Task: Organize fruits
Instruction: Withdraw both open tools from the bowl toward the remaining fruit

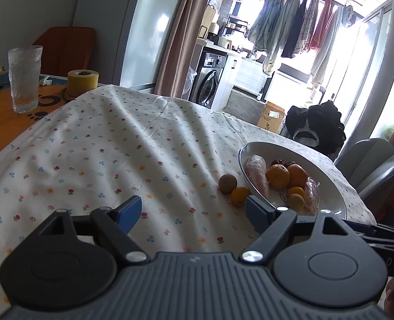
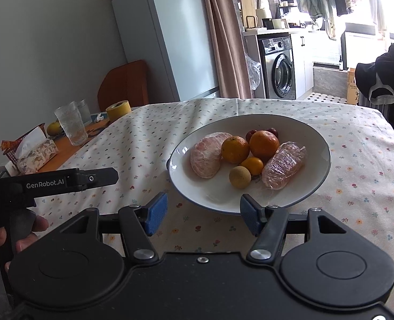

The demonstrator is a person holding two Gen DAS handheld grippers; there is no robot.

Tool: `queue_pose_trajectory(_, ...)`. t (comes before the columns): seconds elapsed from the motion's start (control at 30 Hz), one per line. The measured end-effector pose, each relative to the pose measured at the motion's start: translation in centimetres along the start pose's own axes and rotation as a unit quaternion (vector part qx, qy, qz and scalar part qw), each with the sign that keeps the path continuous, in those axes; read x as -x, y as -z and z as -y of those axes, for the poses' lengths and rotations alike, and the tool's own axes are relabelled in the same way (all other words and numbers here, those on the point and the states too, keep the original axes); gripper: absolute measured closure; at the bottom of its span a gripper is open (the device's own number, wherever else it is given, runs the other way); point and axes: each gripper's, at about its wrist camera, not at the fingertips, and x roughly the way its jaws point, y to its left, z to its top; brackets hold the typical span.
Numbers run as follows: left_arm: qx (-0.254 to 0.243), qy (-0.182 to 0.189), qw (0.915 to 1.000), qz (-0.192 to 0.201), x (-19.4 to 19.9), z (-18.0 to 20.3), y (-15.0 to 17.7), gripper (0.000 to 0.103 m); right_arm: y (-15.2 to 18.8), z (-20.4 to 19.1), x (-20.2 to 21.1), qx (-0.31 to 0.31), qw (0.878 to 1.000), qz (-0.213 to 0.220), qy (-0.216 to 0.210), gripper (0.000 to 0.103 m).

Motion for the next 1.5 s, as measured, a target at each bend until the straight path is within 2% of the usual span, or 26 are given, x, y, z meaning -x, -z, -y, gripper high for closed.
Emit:
queue_pose_trajectory(0.37,-0.034,0.032,0.9989,-0.008,-0.9,0.8,-0.1,0.02,0.3,-0.8,-0.1,0.001,1.0,0.001,0.011,0.043)
queue_pose_trajectory(0.47,-0.049,0.037,0.9979,-0.019,-1.9,1.2,-0.1,0.023,0.4,-0.6,0.1,-0.005,1.0,0.002,0.011,0.043)
queue_pose_trajectory(0.73,-0.069,0.049,0.9958,-0.035,-4.3,1.7,-0.5,0.052,0.2,-0.2,0.8,-0.01,1.0,-0.002,0.014,0.043)
queue_pose_trajectory(0.83,-0.081,0.047,0.9948,-0.039,-5.1,2.0,-0.8,0.057,0.2,-0.7,1.0,-0.008,1.0,-0.002,0.007,0.044)
queue_pose_trajectory(1.03,-0.109,0.044,0.9916,-0.055,-6.3,2.3,-1.3,0.062,0.5,-1.6,0.5,-0.011,1.0,-0.008,-0.004,0.048)
queue_pose_trajectory(1.2,-0.11,0.052,0.9904,-0.064,-6.8,2.1,-1.4,0.064,0.8,-2.2,-0.8,-0.03,0.999,-0.019,-0.002,0.055)
queue_pose_trajectory(1.43,-0.122,0.073,0.9878,-0.064,-7.0,2.2,-1.4,0.064,1.0,-3.1,-2.0,-0.033,0.999,-0.024,0.009,0.055)
queue_pose_trajectory(1.5,-0.125,0.078,0.9867,-0.067,-7.3,2.5,-1.2,0.069,1.0,-2.9,-2.0,-0.036,0.999,-0.024,0.014,0.055)
